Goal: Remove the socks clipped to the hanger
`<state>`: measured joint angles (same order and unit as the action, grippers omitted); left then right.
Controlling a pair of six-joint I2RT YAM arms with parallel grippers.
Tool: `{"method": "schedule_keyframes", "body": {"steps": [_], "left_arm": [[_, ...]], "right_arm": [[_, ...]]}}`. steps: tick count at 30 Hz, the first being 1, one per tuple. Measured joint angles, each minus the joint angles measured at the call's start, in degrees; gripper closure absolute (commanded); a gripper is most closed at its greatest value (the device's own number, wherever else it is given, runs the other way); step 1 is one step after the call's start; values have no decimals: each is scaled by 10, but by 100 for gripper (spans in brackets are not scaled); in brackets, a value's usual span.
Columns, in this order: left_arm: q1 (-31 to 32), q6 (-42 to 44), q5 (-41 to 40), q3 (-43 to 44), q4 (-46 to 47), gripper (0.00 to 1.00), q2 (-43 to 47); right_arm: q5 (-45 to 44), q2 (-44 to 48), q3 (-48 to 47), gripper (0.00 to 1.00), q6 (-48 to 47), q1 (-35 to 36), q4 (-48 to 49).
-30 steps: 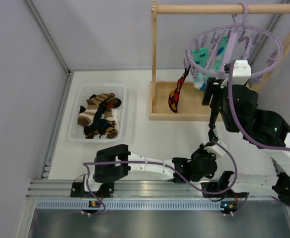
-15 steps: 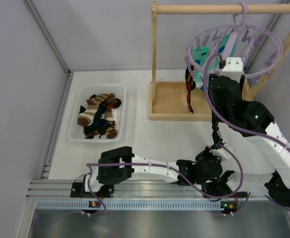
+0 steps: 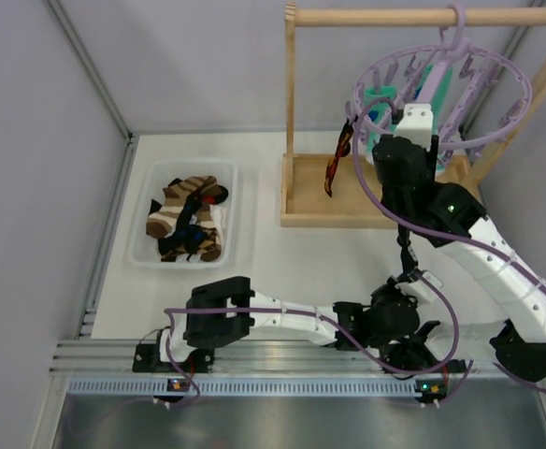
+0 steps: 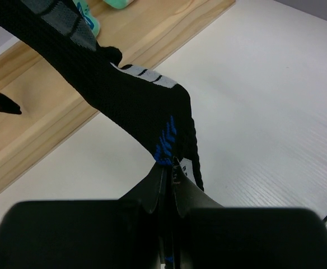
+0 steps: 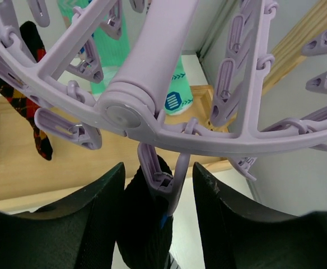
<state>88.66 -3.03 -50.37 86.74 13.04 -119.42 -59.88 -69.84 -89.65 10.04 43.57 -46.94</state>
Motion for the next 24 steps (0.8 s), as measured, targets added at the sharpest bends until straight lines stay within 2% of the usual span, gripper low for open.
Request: {"method": "schedule_keyframes", "body": {"steps": [12, 15, 17, 19, 24], "left_arm": [[9, 0, 5, 3, 0, 100, 0], [10, 0, 6, 3, 0, 100, 0], [10, 0, 6, 3, 0, 100, 0], [10, -1, 6, 3, 0, 100, 0], [10, -6, 9, 3, 0, 100, 0]], "right_arm": [[-56, 16, 74, 56, -61, -4, 120], [-64, 20, 79, 66, -74, -5, 137], [-67, 20, 79, 68, -79, -5, 150], [-69, 20, 79, 78, -84, -5, 156], [-71, 20, 80, 89, -86, -6, 161]]}}
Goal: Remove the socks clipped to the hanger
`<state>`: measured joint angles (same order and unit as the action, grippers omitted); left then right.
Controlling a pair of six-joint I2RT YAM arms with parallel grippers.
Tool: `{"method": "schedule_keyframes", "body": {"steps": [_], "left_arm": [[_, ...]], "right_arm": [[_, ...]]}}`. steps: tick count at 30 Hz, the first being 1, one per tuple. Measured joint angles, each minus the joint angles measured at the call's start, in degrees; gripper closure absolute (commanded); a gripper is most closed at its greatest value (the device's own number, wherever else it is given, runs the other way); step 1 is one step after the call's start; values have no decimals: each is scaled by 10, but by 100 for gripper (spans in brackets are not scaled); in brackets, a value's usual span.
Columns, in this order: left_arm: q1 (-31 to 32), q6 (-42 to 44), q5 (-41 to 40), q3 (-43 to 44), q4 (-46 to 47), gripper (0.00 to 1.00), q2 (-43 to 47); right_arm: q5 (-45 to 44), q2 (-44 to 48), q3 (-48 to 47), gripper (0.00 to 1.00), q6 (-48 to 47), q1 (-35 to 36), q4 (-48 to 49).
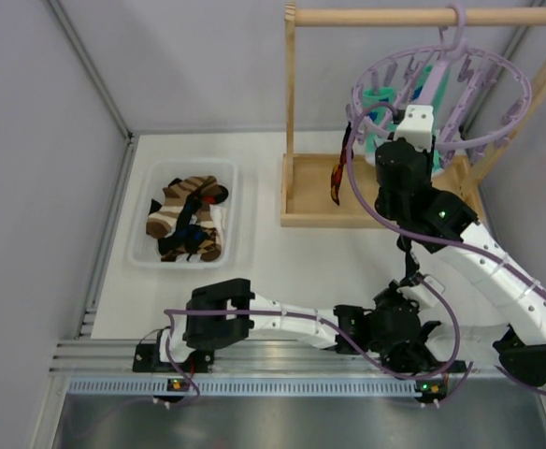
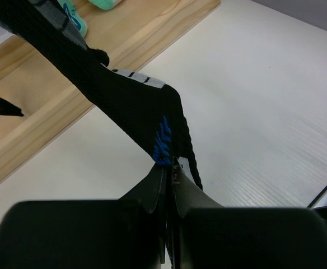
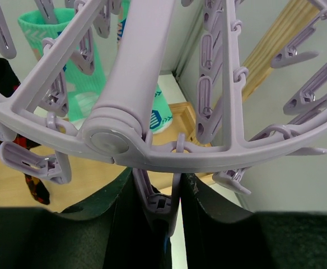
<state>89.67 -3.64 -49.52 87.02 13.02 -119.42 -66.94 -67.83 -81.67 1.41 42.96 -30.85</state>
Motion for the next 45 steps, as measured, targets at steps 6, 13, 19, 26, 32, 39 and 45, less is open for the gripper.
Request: {"method": "schedule_keyframes", "body": {"steps": [6, 13, 19, 26, 32, 39, 45], "left_arm": [[-9, -51, 26, -64, 2, 100, 26], [-34, -104, 31, -183, -13, 100, 105], [-46, -151, 3, -200, -90, 100, 184], [-143, -243, 1, -247, -245, 100, 373], [-272, -265, 6, -259, -352, 100, 542], [-457, -243, 74, -173, -440, 100, 521], [-625, -227, 154, -125, -479, 100, 491]], "right_arm": [[2, 3, 3, 98, 0, 0, 4], [17, 13, 4, 72, 4, -10, 17], [59, 36, 34, 44, 30, -18, 17], [134, 134, 100, 19, 69, -20, 5], [188, 237, 149, 1, 99, -22, -6], [212, 273, 180, 1, 117, -23, -19], [218, 273, 194, 0, 117, -23, -29]]}}
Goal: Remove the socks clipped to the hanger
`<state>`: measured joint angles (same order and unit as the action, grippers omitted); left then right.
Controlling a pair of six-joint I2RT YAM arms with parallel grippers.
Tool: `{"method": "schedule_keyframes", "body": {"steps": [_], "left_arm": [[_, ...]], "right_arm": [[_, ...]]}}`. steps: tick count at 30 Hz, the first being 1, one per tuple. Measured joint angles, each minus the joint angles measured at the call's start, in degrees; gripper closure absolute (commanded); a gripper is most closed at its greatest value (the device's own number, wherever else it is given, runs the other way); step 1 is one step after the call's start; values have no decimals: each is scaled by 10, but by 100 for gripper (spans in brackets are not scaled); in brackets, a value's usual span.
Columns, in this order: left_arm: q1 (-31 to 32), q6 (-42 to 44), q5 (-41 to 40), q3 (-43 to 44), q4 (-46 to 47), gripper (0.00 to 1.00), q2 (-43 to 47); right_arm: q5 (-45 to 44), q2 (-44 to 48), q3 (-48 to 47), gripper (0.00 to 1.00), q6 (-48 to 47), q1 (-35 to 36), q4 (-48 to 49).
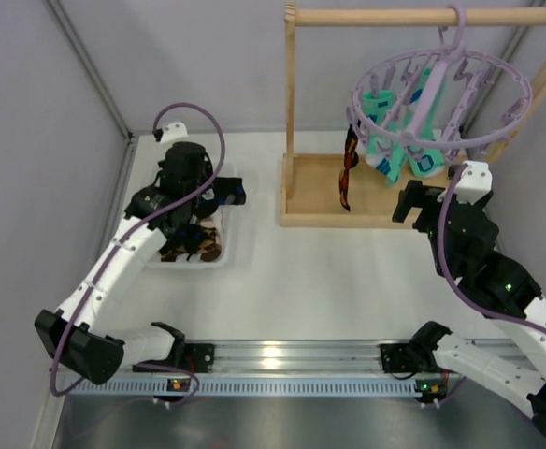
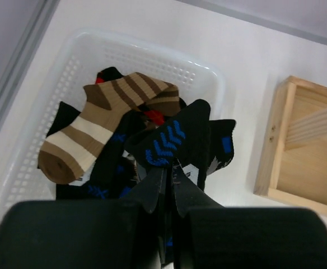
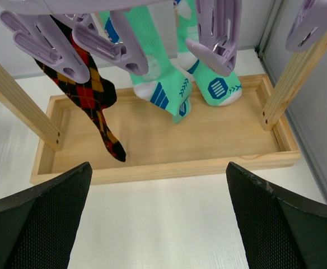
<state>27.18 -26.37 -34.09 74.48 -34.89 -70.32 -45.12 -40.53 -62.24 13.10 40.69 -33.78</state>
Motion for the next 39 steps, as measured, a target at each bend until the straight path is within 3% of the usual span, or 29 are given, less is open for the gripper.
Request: {"method": "schedule_keyframes", "body": {"steps": [7, 15, 26, 30, 32, 33, 34, 36, 37, 38, 39], "left_arm": [[-91, 13, 67, 55, -16, 100, -19], [-168, -3, 130, 33, -21, 100, -106], [-181, -32, 212, 20, -21, 100, -304], [-183, -42, 212, 14, -23, 83, -315], [-183, -45, 212, 14, -22, 67, -312], [-183, -47, 212, 14, -22, 57, -308], [-183, -48, 212, 12, -23, 40, -301], [-183, -49, 212, 10, -27, 27, -276], [-183, -50, 212, 10, -28, 11, -256], [-183, -46, 212, 10, -29, 2, -237], [-183, -47, 212, 10, -29, 2, -213]], "right_arm": [[0, 3, 5, 1, 0, 0, 1], [12, -1, 20, 1, 0, 0, 3], [62, 5, 62, 1, 0, 0, 12], [82, 19, 74, 1, 0, 0, 12], [90, 30, 75, 1, 1, 0, 11], [94, 37, 75, 1, 2, 0, 11], [97, 43, 75, 1, 2, 0, 11], [102, 56, 75, 1, 3, 0, 11], [103, 63, 75, 0, 5, 0, 10], [104, 68, 75, 1, 6, 0, 10], [105, 72, 75, 1, 6, 0, 10]]}}
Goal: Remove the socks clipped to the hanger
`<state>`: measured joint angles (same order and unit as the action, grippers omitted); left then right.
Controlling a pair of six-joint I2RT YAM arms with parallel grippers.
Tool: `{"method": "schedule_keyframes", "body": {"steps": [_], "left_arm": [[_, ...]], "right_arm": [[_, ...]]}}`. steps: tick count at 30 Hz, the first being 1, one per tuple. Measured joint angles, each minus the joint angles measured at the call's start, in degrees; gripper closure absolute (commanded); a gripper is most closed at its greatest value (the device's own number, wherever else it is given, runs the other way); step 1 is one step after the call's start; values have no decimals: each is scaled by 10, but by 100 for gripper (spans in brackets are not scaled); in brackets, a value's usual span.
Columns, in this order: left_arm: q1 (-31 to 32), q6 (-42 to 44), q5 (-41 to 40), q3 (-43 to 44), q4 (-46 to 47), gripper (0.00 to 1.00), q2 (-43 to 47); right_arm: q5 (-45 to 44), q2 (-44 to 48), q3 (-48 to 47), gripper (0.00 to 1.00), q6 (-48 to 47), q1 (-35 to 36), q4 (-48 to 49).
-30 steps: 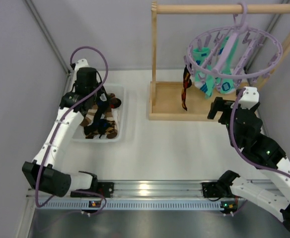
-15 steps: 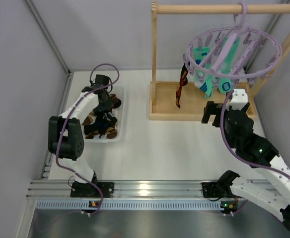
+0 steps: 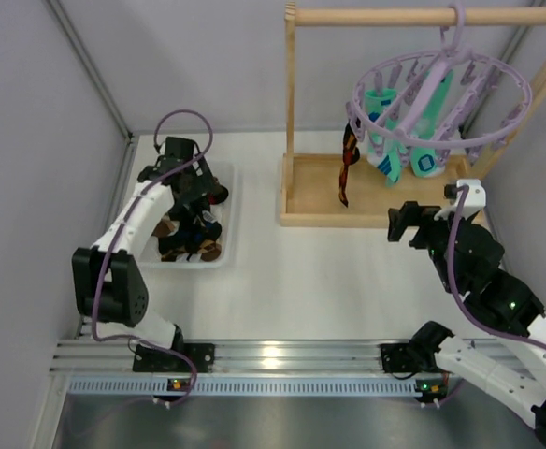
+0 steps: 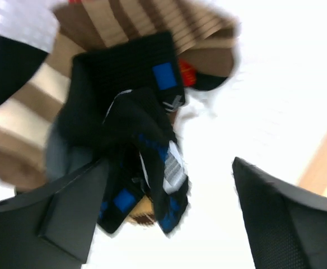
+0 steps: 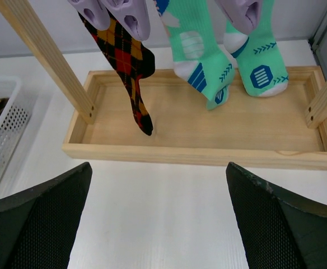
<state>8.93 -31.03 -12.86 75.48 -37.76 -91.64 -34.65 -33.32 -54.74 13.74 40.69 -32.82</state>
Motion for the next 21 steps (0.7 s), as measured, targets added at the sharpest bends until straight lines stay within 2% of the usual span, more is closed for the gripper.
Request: {"method": "schedule_keyframes", "body": {"steps": [4, 9, 11, 13, 14, 17, 19, 21], "left_arm": [[0, 2, 3, 1, 1, 2, 105], [14, 9, 38, -4, 13, 2, 183], [64, 18, 39, -27, 55, 2, 205], [146, 35, 51, -59, 113, 2, 218], [206, 48, 57, -76, 151, 2, 218], [329, 87, 80, -117, 258, 2, 195], [367, 103, 88, -126, 325, 2, 156], [378, 115, 90, -121, 389, 2, 105]], "right_arm": [[1, 15, 0, 1, 2, 0, -4], [5, 32, 0, 1, 5, 0, -12], [10, 44, 0, 1, 7, 0, -11], [16, 62, 0, 1, 9, 0, -11], [23, 76, 0, 0, 9, 0, -10], [55, 116, 12, 1, 10, 0, -1], [88, 137, 21, 1, 10, 0, 5], [125, 149, 25, 1, 10, 0, 8]]}}
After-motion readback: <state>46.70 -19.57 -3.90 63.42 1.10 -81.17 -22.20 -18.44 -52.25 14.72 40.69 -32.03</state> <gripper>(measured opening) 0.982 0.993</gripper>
